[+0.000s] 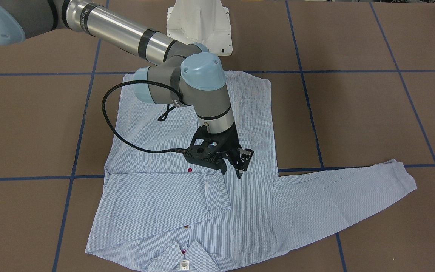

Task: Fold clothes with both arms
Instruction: 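Carry the sleeve with the right gripper across onto the shirt front, then release the sleeve and withdraw the right gripper while the left gripper grasps the other cuff, then fold the held sleeve with the left gripper across the shirt front, then release the sleeve with the left gripper while the right gripper moves to the hem corner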

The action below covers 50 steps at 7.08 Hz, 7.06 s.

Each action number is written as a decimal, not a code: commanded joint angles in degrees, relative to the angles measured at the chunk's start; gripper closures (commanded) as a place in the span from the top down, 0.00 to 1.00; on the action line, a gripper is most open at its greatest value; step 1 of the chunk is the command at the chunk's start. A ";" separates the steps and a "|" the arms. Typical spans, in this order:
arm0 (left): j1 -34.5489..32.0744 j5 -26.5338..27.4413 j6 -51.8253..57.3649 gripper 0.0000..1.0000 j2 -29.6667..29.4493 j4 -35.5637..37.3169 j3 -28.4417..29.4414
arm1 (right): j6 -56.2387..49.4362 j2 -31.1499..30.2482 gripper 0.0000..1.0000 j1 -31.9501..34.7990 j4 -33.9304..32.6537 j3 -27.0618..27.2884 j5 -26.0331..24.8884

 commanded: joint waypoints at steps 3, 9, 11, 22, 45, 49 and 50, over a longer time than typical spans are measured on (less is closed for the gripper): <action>14.52 0.63 -28.08 0.99 -13.60 -11.96 19.77 | 4.62 -6.91 0.99 2.47 -5.53 10.93 3.63; 20.09 3.62 -37.13 0.82 -16.30 -24.35 36.62 | 1.10 -24.02 0.99 8.02 -7.13 26.80 6.38; 20.88 3.62 -37.66 0.55 -16.39 -24.62 37.15 | 1.10 -24.37 0.99 8.63 -7.49 27.16 6.03; 28.32 9.68 -54.76 0.00 -37.79 -6.73 17.21 | -17.92 -39.90 0.99 14.24 -8.38 34.37 6.20; 50.33 35.61 -65.08 0.98 -37.83 7.81 -9.69 | 40.24 -58.56 0.92 -20.25 -13.37 59.50 -9.79; 50.59 35.79 -67.01 0.98 -37.83 7.72 -10.04 | 43.11 -59.09 0.87 -25.02 -13.38 57.48 -10.06; 50.59 35.79 -67.02 0.98 -37.83 7.72 -10.04 | 43.11 -59.61 0.86 -25.72 -13.38 57.40 -9.97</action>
